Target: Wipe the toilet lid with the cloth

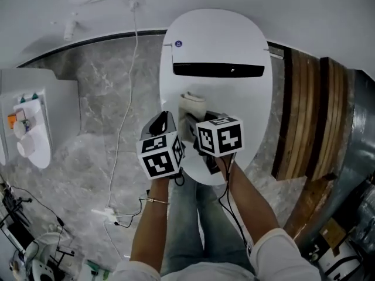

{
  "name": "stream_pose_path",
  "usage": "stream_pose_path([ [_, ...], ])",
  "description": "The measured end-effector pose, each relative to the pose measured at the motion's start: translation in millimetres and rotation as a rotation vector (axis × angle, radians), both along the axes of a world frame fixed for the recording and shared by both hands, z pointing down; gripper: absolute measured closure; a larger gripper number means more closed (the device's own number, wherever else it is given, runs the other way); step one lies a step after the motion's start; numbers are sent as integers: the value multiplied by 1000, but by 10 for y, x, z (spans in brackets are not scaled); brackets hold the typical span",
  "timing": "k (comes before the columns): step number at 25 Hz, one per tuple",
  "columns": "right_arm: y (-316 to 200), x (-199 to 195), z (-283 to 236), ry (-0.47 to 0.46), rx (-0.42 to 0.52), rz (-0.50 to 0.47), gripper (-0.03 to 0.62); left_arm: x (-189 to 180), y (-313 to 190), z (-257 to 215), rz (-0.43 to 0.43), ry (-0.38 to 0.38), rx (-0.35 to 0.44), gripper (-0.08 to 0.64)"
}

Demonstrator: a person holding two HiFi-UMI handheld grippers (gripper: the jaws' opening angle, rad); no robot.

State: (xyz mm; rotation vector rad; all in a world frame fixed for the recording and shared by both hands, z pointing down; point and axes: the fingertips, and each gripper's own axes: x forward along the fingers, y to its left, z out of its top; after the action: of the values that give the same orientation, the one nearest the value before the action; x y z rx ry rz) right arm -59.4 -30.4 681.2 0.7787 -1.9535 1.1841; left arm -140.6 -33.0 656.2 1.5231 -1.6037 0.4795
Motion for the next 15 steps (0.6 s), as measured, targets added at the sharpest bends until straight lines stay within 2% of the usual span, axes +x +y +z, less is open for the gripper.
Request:
stream_pose_path([
  [4,337,-515,117,-21,-48,-86,489,-416,427,60,-70,-20,-45,525],
  [7,443,-567,239,15,-52,-120,489,-429,582,127,-74,-11,-70,525],
  [11,383,-199,289,48,-44,-63,489,-51,511,176,-16,26,-71,525],
  [15,249,534,282,78,-37,47,489,675,303,170,107,71,-56,525],
])
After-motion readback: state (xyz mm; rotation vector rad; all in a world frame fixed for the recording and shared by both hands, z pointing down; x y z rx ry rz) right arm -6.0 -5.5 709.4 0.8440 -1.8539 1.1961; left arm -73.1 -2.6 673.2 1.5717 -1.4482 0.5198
